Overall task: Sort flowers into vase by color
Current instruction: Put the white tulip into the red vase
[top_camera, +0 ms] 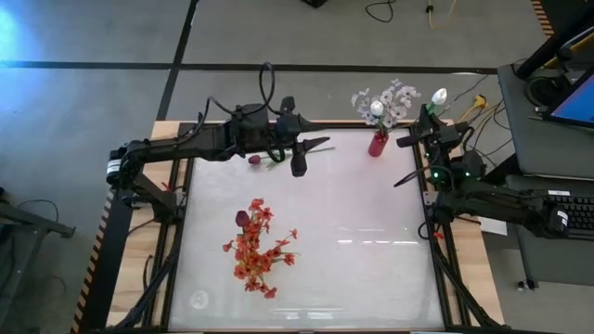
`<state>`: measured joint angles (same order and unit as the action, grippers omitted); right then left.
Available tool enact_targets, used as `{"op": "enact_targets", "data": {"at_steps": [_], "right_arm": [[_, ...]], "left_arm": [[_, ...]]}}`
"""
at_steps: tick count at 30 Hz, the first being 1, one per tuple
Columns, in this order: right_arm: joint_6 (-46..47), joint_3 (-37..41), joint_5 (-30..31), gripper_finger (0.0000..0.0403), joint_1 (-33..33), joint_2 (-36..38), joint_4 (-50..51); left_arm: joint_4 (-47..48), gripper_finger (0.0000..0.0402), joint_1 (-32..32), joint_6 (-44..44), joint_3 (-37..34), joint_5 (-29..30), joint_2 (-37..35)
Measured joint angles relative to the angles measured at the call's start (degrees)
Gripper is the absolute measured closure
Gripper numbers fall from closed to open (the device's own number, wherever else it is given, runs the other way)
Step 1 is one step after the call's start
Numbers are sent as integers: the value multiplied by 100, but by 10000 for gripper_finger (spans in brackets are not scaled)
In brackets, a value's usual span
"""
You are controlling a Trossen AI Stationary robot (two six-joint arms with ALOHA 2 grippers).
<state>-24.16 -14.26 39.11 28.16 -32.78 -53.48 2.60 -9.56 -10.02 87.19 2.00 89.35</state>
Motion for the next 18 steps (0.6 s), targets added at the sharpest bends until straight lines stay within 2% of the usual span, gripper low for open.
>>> {"op": "enact_targets", "data": {"at_steps": [5,8,13,18], "right_arm": [[-243,-70,103,385,-7,51,-146],[-267,-216,201,385,-15,164,84],[-30,-579,201,385,-15,364,1068],[237,-969,197,385,-15,469,2312]], "left_arm": [[-64,287,21,91,0,-69,152],[-679,287,130,277,0,-303,491],[-1894,287,249,354,215,-317,1363],[-2013,287,98,93,699,-77,2037]]}}
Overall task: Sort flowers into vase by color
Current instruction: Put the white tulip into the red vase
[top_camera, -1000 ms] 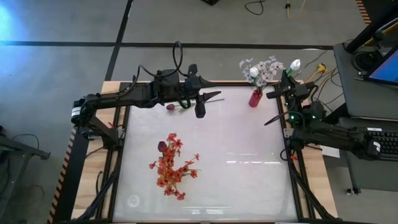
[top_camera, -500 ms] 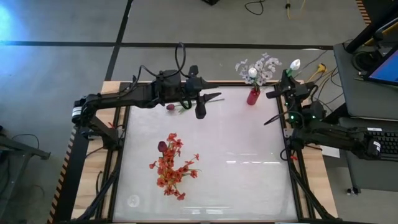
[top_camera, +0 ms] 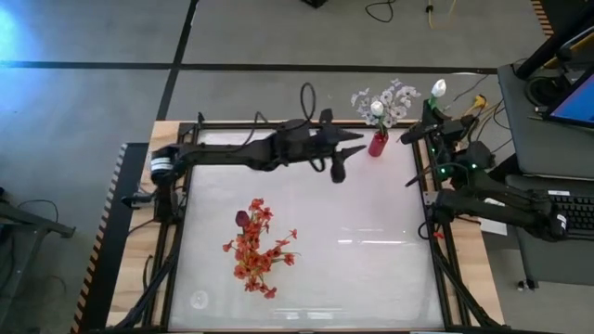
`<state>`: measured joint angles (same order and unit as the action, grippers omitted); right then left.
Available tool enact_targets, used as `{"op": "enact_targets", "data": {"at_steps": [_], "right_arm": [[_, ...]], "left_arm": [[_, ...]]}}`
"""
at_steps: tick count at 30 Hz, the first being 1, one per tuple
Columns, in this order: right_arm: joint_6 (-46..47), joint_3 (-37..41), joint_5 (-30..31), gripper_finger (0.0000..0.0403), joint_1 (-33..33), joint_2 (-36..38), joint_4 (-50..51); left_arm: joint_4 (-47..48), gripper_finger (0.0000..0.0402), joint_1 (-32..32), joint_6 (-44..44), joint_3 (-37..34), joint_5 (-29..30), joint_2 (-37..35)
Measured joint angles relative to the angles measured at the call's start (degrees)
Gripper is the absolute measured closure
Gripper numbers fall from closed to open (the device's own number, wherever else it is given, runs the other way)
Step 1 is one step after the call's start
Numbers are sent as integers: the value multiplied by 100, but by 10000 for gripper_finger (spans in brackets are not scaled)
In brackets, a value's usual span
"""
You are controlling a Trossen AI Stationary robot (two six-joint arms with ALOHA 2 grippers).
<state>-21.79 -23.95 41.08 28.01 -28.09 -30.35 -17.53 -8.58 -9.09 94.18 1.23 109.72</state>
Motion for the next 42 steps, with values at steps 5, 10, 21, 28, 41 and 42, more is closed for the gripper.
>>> {"op": "enact_targets", "data": {"at_steps": [5,10,21,28,41,42], "right_arm": [[-11,-118,-7,385,0,34,310],[-71,-118,-7,385,0,39,344],[39,-118,1,385,0,39,623],[80,-117,-1,385,0,39,606],[78,-116,-2,385,0,36,677],[78,-116,-2,385,0,36,698]], "left_arm": [[763,287,-158,-520,358,-382,237],[1037,287,-307,-561,420,-779,425],[963,286,-413,-852,253,-790,959],[295,286,-603,-851,127,-1224,1143],[-767,286,-944,-1226,100,-1872,1922],[-877,286,-982,-1185,100,-1864,1982]]}}
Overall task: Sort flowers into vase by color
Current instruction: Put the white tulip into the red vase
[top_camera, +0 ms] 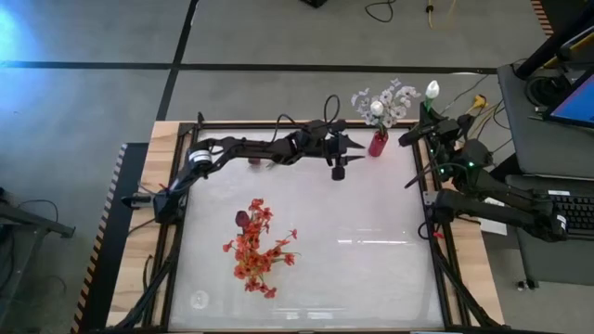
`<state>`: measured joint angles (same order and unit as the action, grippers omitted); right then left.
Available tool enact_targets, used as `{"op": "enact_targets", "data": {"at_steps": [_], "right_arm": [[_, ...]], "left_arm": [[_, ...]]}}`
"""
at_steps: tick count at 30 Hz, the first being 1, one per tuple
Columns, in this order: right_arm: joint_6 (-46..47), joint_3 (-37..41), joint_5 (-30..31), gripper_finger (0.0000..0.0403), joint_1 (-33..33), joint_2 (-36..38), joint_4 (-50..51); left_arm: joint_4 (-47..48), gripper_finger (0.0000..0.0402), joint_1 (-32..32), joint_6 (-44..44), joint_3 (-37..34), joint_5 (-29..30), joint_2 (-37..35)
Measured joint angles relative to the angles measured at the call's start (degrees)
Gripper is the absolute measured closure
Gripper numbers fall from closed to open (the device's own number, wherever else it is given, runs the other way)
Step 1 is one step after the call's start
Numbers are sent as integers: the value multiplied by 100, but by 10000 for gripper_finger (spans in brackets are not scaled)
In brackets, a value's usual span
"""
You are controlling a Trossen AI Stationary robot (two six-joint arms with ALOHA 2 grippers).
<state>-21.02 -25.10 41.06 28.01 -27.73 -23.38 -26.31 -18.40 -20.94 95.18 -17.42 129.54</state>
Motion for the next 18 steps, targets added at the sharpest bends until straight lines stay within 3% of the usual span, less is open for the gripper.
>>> {"op": "enact_targets", "data": {"at_steps": [18], "right_arm": [[1007,4,-48,385,0,-7,348]], "left_arm": [[-542,286,-163,1252,48,448,345]]}}
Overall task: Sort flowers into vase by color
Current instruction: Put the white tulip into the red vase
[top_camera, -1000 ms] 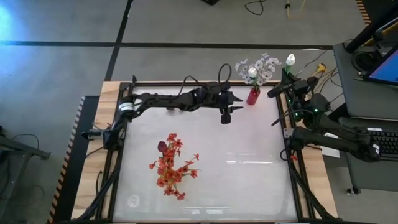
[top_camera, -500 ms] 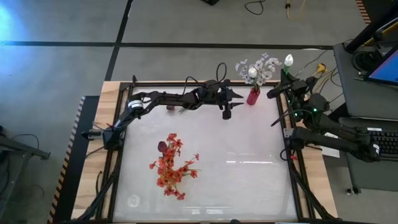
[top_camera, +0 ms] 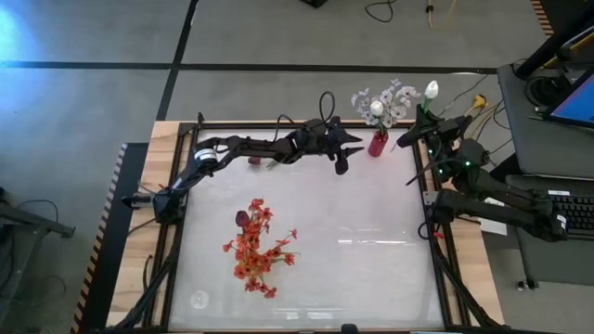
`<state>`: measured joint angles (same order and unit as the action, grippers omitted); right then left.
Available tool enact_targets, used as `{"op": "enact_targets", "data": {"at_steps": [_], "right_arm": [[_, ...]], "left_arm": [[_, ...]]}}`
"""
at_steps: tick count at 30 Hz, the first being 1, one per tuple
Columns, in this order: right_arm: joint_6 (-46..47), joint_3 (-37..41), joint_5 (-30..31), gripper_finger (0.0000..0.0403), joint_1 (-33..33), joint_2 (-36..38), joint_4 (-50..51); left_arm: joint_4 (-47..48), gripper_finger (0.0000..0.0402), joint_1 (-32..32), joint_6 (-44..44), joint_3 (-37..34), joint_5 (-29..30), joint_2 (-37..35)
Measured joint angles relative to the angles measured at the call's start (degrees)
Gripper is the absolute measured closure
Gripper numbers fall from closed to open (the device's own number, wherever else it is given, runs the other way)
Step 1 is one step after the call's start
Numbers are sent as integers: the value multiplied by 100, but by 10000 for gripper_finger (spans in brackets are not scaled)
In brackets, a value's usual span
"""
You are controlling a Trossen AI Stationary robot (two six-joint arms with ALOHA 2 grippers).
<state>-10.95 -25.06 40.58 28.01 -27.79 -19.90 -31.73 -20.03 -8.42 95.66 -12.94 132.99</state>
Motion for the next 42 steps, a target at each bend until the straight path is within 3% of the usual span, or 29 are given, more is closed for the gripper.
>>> {"op": "enact_targets", "data": {"at_steps": [7,16,22,42], "right_arm": [[74,0,-2,385,0,0,-2],[-154,0,0,385,0,0,82],[-123,0,0,385,0,0,261],[-172,2,149,385,2,0,19]], "left_arm": [[-463,271,17,622,52,-3,301],[-567,147,48,661,354,603,549],[-532,88,48,748,673,605,822],[271,82,45,927,2747,668,2133]]}}
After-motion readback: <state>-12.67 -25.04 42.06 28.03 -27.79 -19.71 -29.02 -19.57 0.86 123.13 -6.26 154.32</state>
